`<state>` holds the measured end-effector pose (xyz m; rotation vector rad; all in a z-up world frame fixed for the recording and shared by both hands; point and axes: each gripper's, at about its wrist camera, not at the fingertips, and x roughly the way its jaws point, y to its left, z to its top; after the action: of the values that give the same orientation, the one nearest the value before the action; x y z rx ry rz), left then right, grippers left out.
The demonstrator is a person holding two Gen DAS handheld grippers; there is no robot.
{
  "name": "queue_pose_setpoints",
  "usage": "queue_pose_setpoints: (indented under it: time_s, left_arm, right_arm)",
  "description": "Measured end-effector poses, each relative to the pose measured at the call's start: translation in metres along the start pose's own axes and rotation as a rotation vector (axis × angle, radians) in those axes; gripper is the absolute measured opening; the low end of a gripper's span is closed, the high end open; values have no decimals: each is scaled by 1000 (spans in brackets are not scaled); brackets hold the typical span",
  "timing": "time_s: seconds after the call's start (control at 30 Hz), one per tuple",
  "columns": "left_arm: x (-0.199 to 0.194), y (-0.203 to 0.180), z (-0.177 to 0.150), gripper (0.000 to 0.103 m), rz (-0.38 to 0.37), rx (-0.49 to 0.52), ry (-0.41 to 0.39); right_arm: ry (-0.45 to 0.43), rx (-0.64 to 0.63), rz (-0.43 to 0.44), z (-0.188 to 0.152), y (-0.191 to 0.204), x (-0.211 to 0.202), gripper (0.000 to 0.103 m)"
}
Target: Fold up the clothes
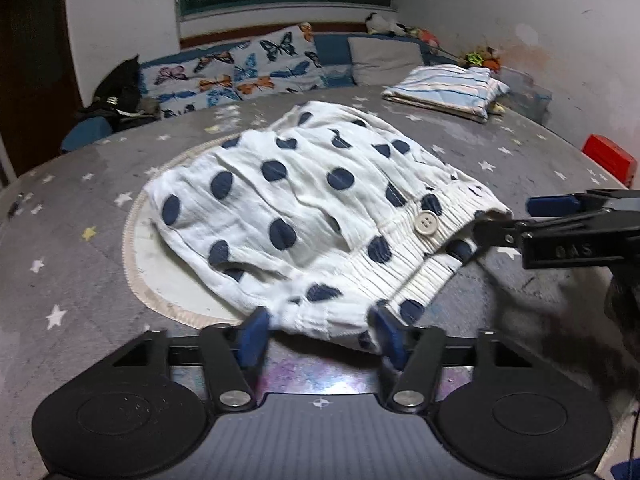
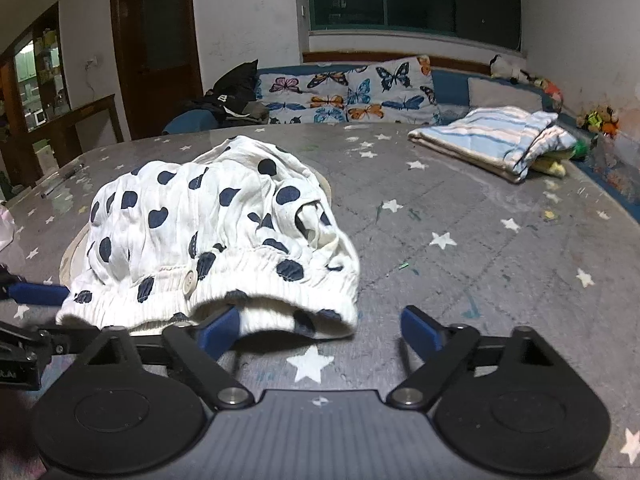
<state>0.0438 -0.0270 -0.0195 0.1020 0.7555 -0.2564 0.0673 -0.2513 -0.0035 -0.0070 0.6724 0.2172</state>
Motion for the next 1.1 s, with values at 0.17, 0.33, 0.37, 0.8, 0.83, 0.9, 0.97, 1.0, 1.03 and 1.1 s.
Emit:
queue_pose_setpoints:
  time_s: [0.17,0.33,0.37,0.8,0.83,0.9,0.97,1.0,1.03,1.1]
  left_arm:
    - [0,3,0,34,-25,11,0]
    - [-12,10,4,8,-42,3,-22]
    - [-15,12,6,8,-45,2,-25]
    - [-60,27,7,6,-58,4,-77]
    - [-67,29,5,6,-64,5,-84]
    - [-79,29,3,6,-74,10,-93]
    - [-92,30,0,6,-90,13,-97]
    - [-99,31,-3,6,-99,16,-98]
    - [-105,31,-5,6,-107,19,-98]
    - [-117,32,-11,6,-126,24,-89]
  right_arm:
    - [2,7,37,2,-2,1,73]
    - [0,-8,46,2,-3,2,66]
    - [-2,-16,45,2,-3,2,66]
    - [-38,-56,167,4,6,-23,12]
    - [-43,-73,178,4,8,-29,10]
    - [-50,-102,209,4,10,-42,9]
    - [-47,-132,256,2,13,-58,9]
    - [-46,-150,279,2,15,-66,9]
    - [-43,-170,303,0,17,-74,9]
    - [-27,-211,353,-3,21,-89,9]
